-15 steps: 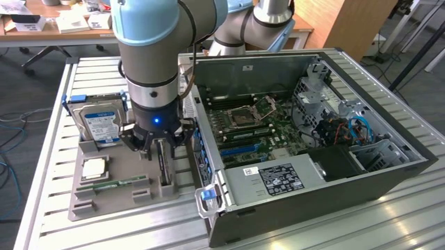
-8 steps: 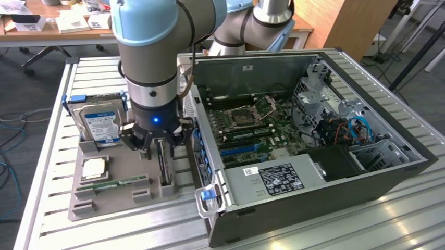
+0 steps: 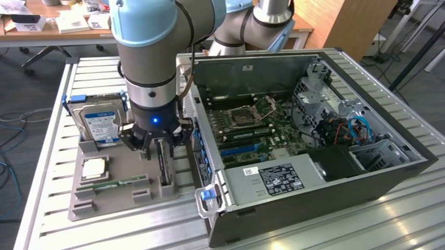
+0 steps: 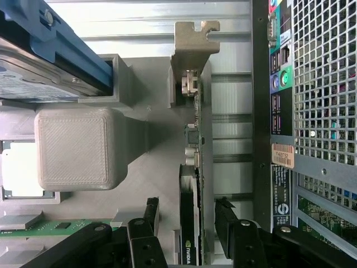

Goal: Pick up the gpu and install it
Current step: 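Pick up the gpu and move the gpu toward the slot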

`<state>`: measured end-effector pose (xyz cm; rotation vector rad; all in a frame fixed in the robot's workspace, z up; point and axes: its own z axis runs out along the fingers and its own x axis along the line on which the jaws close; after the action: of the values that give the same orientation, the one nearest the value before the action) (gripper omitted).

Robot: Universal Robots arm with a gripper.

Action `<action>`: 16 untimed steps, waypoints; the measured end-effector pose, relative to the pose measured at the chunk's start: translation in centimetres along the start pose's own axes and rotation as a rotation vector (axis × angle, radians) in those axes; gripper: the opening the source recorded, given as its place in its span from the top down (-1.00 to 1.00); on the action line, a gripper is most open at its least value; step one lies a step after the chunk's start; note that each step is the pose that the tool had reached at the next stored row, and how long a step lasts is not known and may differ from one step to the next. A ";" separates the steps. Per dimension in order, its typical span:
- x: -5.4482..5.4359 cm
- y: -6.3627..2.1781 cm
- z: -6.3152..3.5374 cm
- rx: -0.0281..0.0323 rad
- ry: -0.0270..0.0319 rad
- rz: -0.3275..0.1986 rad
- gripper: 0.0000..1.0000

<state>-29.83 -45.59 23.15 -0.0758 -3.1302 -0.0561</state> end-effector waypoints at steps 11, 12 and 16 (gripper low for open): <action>0.0 0.00 0.01 0.0000 -0.0001 0.000 0.10; 0.0 0.00 0.01 0.0000 -0.0001 0.000 0.10; 0.0 0.00 0.01 -0.0001 -0.0001 0.000 0.23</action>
<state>-29.83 -45.59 23.14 -0.0758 -3.1303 -0.0562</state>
